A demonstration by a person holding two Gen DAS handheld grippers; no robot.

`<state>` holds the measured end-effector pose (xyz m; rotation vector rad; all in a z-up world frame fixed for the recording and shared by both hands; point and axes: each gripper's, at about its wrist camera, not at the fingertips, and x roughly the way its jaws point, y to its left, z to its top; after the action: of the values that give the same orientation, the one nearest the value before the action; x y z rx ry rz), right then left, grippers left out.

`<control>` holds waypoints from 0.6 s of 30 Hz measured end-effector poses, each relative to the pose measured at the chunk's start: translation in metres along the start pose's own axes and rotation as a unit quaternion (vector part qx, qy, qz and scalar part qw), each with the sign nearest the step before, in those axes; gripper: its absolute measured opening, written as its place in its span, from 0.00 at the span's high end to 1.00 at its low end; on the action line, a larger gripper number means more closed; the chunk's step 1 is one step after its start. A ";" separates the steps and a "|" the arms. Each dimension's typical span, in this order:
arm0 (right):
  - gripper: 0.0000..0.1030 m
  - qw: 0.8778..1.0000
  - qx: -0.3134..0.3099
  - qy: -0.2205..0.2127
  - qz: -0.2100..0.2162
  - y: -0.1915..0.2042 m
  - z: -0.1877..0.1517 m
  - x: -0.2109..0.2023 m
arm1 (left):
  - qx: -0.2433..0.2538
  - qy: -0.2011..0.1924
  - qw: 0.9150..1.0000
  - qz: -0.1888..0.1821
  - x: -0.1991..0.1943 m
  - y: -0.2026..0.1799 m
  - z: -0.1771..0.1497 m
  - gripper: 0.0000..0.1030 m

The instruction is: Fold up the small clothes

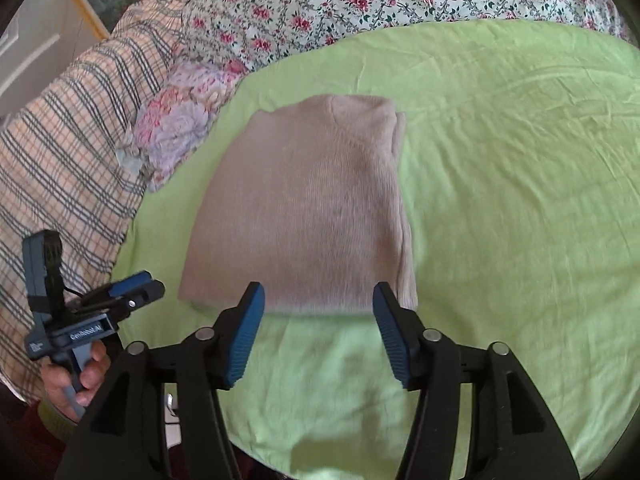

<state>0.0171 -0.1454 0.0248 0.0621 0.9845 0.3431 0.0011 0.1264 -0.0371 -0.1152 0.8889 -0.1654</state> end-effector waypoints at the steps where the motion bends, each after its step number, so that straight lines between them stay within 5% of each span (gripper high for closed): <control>1: 0.34 1.000 -0.005 0.000 -0.006 0.003 -0.004 -0.002 | 0.003 0.001 1.000 0.003 -0.002 -0.001 -0.004 0.28; 4: 0.25 1.000 -0.018 0.000 -0.022 0.008 -0.015 -0.007 | 0.007 0.006 1.000 0.012 -0.005 -0.003 -0.014 0.24; 8: 0.24 0.999 -0.023 0.006 -0.028 0.010 -0.028 -0.012 | 0.002 0.016 1.000 0.009 -0.005 0.001 -0.019 0.23; 13: 0.21 0.999 -0.035 0.006 -0.037 0.011 -0.036 -0.017 | 0.014 0.014 0.998 0.060 -0.006 -0.001 -0.022 0.22; 18: 0.19 0.997 -0.054 0.000 -0.046 0.014 -0.036 -0.019 | 0.034 0.011 0.997 0.072 -0.008 -0.007 -0.022 0.20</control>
<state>-0.0253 -0.1415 0.0228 -0.0815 0.9634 0.3125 -0.0213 0.1206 -0.0436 0.0148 0.9088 -0.0618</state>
